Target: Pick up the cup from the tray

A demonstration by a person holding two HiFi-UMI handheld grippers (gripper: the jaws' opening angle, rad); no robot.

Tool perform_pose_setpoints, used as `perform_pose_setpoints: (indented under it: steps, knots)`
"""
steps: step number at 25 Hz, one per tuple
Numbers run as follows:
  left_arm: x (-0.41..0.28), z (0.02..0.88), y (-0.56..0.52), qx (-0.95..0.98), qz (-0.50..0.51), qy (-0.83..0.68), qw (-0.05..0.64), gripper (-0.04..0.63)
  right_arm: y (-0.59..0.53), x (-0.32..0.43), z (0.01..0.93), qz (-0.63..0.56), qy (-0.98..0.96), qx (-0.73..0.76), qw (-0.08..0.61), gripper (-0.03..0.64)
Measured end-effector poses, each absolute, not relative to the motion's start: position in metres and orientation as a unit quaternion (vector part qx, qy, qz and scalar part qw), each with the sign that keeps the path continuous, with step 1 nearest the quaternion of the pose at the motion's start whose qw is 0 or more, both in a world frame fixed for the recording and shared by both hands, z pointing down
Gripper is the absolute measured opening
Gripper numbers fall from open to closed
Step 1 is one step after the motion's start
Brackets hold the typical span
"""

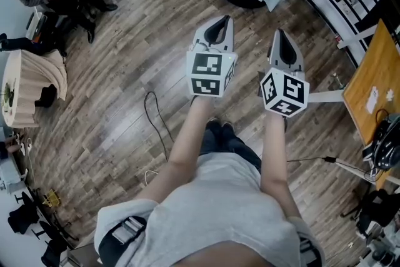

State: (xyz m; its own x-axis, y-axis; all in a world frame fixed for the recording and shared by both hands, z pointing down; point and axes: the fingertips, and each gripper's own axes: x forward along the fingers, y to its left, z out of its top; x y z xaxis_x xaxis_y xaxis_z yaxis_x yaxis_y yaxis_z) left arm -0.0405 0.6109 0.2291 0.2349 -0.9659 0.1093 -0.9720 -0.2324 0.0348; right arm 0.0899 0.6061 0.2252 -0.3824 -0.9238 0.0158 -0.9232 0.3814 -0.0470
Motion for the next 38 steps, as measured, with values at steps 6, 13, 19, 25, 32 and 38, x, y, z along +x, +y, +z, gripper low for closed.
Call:
perform_pose_setpoints:
  steps: [6, 13, 19, 25, 32, 38]
  knots:
    - [-0.016, 0.237, 0.599, 0.782, 0.031, -0.620, 0.054, 0.006, 0.593, 0.115, 0.234, -0.027, 0.836, -0.549, 0.001, 0.009]
    - [-0.012, 0.248, 0.586, 0.775, 0.042, -0.627, 0.065, 0.006, 0.574, 0.123, 0.246, -0.045, 0.841, -0.539, 0.004, 0.009]
    - [-0.023, 0.254, 0.557, 0.771, 0.039, -0.632, 0.069, 0.006, 0.545, 0.120, 0.251, -0.052, 0.841, -0.538, 0.005, 0.009]
    - [-0.032, 0.257, 0.502, 0.778, 0.036, -0.623, 0.074, 0.006, 0.492, 0.108, 0.254, -0.058, 0.837, -0.544, 0.007, 0.009]
    - [-0.060, 0.245, 0.421, 0.789, 0.042, -0.610, 0.063, 0.006, 0.415, 0.074, 0.246, -0.057, 0.833, -0.550, 0.007, 0.009]
    - [-0.086, 0.242, 0.356, 0.797, 0.044, -0.599, 0.062, 0.006, 0.353, 0.044, 0.243, -0.058, 0.829, -0.555, 0.006, 0.009]
